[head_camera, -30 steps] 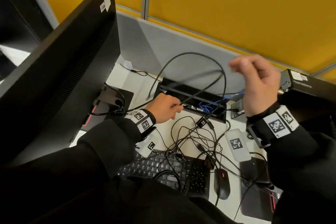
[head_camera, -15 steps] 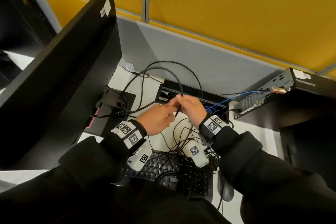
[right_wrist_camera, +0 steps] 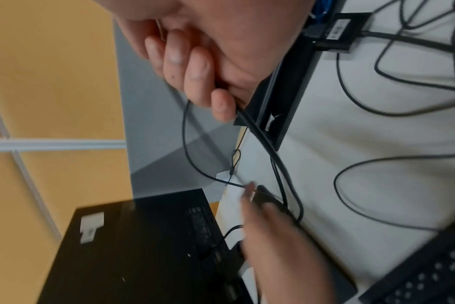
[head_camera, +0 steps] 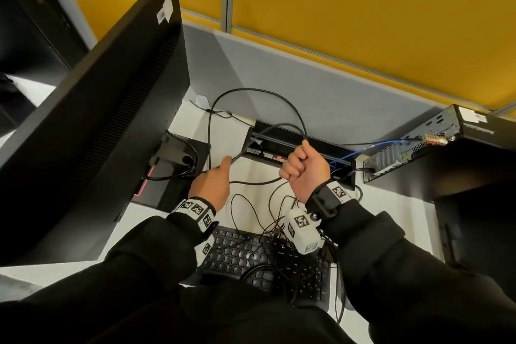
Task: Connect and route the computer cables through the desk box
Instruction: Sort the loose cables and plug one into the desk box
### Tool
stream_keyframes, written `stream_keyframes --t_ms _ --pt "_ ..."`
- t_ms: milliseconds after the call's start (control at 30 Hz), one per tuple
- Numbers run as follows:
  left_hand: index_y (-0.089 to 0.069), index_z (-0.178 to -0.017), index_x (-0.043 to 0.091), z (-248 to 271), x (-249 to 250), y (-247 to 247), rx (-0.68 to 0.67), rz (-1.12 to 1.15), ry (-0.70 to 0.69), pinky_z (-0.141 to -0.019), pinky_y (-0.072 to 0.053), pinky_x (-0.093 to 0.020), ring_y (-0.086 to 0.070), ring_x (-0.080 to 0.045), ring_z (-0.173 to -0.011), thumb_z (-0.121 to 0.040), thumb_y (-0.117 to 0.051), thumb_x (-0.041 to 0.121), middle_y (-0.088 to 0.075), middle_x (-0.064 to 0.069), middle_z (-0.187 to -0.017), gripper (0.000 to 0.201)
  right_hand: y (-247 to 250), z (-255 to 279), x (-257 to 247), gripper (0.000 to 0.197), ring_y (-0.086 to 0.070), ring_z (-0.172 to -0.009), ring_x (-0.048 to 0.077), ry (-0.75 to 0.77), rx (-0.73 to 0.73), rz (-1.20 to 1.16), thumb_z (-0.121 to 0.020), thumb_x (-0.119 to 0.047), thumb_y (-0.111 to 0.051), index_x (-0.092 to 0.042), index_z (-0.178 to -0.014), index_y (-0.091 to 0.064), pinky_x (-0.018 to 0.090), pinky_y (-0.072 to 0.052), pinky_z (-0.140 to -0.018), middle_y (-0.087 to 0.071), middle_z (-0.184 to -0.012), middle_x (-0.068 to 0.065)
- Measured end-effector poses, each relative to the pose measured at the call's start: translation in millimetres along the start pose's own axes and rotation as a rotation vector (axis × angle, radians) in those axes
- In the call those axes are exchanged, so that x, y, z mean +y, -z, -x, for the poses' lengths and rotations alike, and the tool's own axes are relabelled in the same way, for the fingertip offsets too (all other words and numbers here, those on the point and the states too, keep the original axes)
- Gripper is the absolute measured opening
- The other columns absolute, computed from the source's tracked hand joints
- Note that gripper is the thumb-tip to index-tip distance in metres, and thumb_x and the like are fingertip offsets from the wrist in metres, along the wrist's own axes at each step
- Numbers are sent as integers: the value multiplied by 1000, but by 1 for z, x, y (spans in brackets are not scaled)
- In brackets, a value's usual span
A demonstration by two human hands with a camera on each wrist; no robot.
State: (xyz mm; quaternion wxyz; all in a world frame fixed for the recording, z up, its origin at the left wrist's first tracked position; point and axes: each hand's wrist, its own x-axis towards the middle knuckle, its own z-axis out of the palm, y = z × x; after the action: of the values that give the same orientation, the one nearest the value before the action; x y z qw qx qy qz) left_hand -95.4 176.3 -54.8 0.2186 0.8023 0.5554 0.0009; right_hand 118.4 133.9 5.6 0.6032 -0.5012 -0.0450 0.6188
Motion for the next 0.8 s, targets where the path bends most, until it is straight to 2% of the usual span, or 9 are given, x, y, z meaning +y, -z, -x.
stream_keyframes --t_ms 167,333,400,467,533,600,667,733,800 --pt "-43 -141 10 -3 12 3 -256 -460 -196 -69 -46 -40 -69 -36 -101 -98 -38 4 -68 -13 -114 44 -2 -11 -1 52 -18 -42 12 -33 6 -41 -107 -37 -37 -21 -57 -39 28 -17 -48 -22 -49 -5" --pt "-60 -127 7 7 38 18 -354 -646 -414 -72 -43 -38 -65 -35 -108 -101 -41 5 -65 -14 -121 32 -8 -20 11 41 -24 -44 12 30 -52 169 -108 -32 -35 -16 -73 -50 25 -22 -46 -31 -54 -3" --pt "-64 -118 6 12 46 23 -346 -666 -505 -72 -46 -38 -67 -36 -102 -100 -44 4 -67 -14 -114 27 -10 -21 22 37 -41 -50 17 65 -49 316 -108 -30 -36 -14 -80 -54 29 -34 -51 -45 -58 2" --pt "-66 -112 7 15 51 27 -333 -651 -578 -70 -45 -38 -68 -36 -97 -99 -46 6 -68 -14 -106 23 -10 -21 30 34 -64 -69 26 67 -61 517 -108 -30 -38 -13 -88 -58 38 -50 -67 -65 -75 11" --pt "-65 -110 11 15 51 30 -302 -577 -612 -68 -45 -37 -68 -35 -92 -99 -49 10 -68 -12 -99 20 -4 -18 34 32 -71 -84 30 12 -97 679 -107 -35 -41 -14 -95 -62 43 -49 -80 -73 -92 16" --pt "-59 -116 19 11 47 32 -262 -365 -541 -66 -47 -36 -68 -32 -87 -98 -53 18 -66 -9 -92 19 2 -13 35 34 -71 -83 31 -8 -141 763 -106 -40 -41 -17 -104 -67 45 -47 -84 -75 -95 18" --pt "-53 -117 26 6 37 33 -262 -87 -348 -67 -48 -33 -66 -27 -85 -93 -63 28 -62 -2 -88 25 4 -6 30 37 -74 -88 35 20 -216 824 -108 -45 -36 -27 -124 -63 42 -54 -87 -75 -94 22" --pt "-51 -113 30 2 22 30 -254 103 -185 -70 -53 -34 -65 -20 -81 -87 -73 31 -63 3 -88 35 0 0 23 40 -74 -91 38 69 -288 830 -109 -45 -31 -35 -143 -49 30 -58 -78 -73 -96 29" --pt "-53 -115 31 2 5 29 -235 263 -39 -66 -56 -32 -66 -12 -69 -88 -75 27 -68 0 -83 35 -2 1 14 39 -75 -87 36 146 -241 750 -111 -38 -31 -36 -147 -45 24 -58 -70 -73 -91 28"
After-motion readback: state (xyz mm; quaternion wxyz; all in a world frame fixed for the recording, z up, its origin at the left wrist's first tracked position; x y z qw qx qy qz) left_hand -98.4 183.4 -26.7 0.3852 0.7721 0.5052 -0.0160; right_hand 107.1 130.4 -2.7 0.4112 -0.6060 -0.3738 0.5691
